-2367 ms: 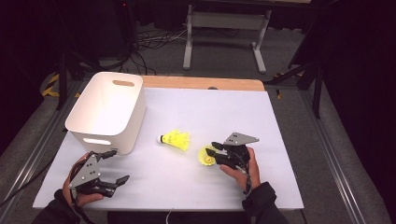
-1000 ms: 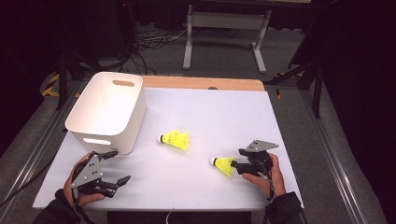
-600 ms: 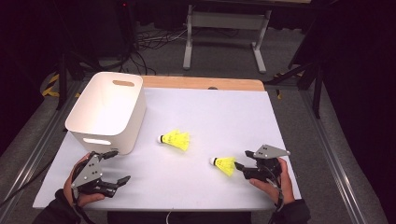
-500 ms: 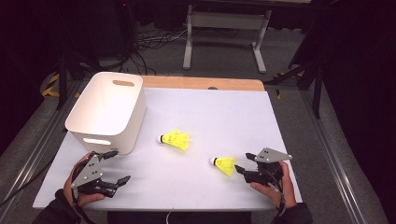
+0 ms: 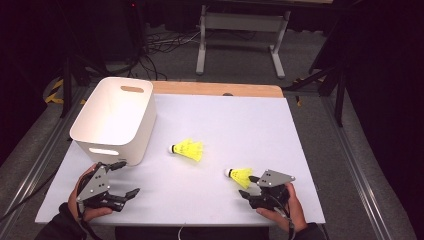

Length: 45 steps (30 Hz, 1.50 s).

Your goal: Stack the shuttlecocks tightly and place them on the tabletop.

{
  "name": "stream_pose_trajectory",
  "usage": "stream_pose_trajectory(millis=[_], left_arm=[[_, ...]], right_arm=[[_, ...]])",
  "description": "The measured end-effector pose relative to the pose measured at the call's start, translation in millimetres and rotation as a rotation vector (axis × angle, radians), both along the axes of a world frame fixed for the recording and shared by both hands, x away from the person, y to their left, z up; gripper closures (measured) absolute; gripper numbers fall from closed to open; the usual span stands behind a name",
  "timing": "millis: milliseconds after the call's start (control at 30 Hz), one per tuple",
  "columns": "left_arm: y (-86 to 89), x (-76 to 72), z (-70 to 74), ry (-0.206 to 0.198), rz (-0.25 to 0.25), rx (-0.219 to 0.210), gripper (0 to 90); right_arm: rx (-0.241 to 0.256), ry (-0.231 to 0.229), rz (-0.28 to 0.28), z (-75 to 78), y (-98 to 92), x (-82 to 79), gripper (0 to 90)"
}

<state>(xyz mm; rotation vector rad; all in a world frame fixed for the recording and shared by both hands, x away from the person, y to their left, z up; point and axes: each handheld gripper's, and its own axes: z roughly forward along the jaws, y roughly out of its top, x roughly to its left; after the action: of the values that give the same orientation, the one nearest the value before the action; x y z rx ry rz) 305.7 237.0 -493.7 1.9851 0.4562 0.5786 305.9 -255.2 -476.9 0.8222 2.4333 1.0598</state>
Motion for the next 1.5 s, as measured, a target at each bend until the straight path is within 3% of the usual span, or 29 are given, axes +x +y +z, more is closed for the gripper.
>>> stream_pose_trajectory(millis=[167, 200, 233, 467, 1500], left_arm=[[-1.6, 0.1, -0.3, 0.0, -0.006, 0.006, 9.0], [-1.6, 0.1, -0.3, 0.0, -0.006, 0.006, 9.0], [-1.7, 0.2, -0.4, 0.0, -0.007, 0.007, 9.0], [-1.9, 0.6, -0.8, 0.003, -0.008, 0.009, 9.0], [-3.1, 0.7, -1.3, 0.003, -0.015, 0.011, 9.2]], right_arm=[[-0.009, 0.002, 0.011, -5.2, 8.2, 5.5, 65.9], [-0.009, 0.002, 0.011, -5.2, 8.2, 5.5, 65.9], [-0.005, 0.0, 0.015, -5.0, 9.4, 6.6, 73.2], [0.008, -0.009, 0.015, -4.0, 9.4, 7.7, 87.0], [0.035, -0.079, 0.004, 8.2, 10.2, 10.2, 89.1]])
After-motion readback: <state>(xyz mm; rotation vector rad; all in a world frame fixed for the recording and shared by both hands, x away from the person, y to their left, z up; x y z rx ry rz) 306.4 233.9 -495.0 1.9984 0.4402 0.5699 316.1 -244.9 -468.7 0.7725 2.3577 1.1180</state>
